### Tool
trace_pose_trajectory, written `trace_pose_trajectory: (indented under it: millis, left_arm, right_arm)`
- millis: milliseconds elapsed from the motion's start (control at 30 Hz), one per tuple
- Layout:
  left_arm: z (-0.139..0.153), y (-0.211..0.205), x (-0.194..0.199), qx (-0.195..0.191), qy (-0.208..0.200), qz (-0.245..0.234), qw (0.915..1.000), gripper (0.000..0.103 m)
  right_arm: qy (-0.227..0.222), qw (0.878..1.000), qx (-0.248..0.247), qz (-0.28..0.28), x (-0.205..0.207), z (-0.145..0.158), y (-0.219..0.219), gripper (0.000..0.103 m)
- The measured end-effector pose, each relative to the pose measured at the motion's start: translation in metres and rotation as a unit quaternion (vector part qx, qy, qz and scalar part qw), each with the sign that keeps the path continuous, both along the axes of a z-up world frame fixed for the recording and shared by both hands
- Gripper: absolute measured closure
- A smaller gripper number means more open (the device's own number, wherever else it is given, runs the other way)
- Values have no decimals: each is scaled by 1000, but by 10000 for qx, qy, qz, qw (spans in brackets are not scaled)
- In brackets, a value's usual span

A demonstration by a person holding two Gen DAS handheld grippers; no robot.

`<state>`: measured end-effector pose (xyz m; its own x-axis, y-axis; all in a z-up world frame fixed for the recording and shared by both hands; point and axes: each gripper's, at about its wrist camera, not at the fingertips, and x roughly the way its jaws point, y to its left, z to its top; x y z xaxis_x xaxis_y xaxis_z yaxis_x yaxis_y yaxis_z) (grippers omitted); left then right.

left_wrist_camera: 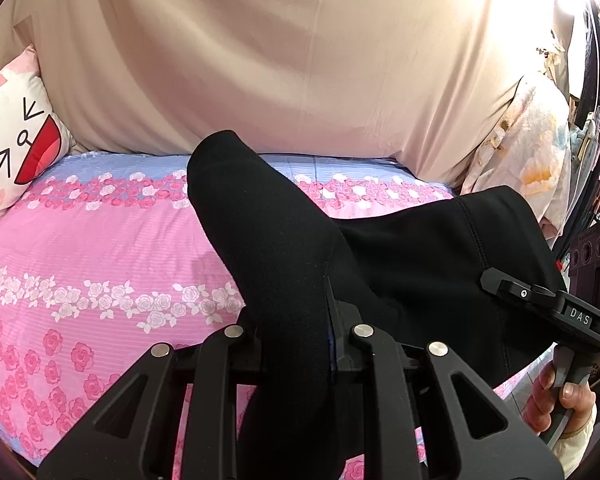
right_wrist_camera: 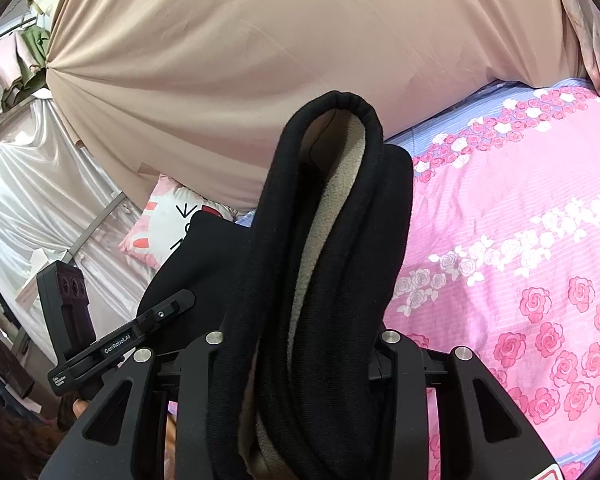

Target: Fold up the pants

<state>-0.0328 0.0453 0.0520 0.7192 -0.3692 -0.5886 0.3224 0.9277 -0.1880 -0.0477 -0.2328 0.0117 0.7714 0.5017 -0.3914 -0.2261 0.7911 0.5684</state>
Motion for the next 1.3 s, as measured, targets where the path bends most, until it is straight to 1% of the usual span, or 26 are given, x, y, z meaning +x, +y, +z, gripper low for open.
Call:
trace_pose_trajectory:
  millis: [300, 633, 900, 1033, 1133, 1233, 1300]
  left_arm:
    - [-5, -3, 8, 35, 85, 7, 10000, 85]
    - [-14, -7, 21, 85, 256, 18, 9996, 85]
    - [-27, -11, 36, 123, 467, 16, 9988, 85]
    - [-29, -13, 50, 87, 542, 1, 9985, 85]
    - [-20, -16, 68, 94, 427, -33, 9990, 85]
    - [0, -20, 95, 139, 51, 26, 9999, 84]
    - [11, -24, 113, 137, -159, 45, 9998, 84]
  right_arm:
    - [84, 9999, 52, -29, 5, -4, 2, 68]
    - [261, 9996, 112, -54, 15, -15, 2, 67]
    - [468, 9987, 178, -61, 29, -28, -1, 67]
    - [487, 9986, 174, -52, 44, -24, -4, 68]
    - [348, 9994, 87, 2, 65, -10, -9, 67]
    - [33, 10000, 20, 23, 93, 13, -15, 67]
    - [-173, 9998, 69, 8, 118, 25, -22, 67]
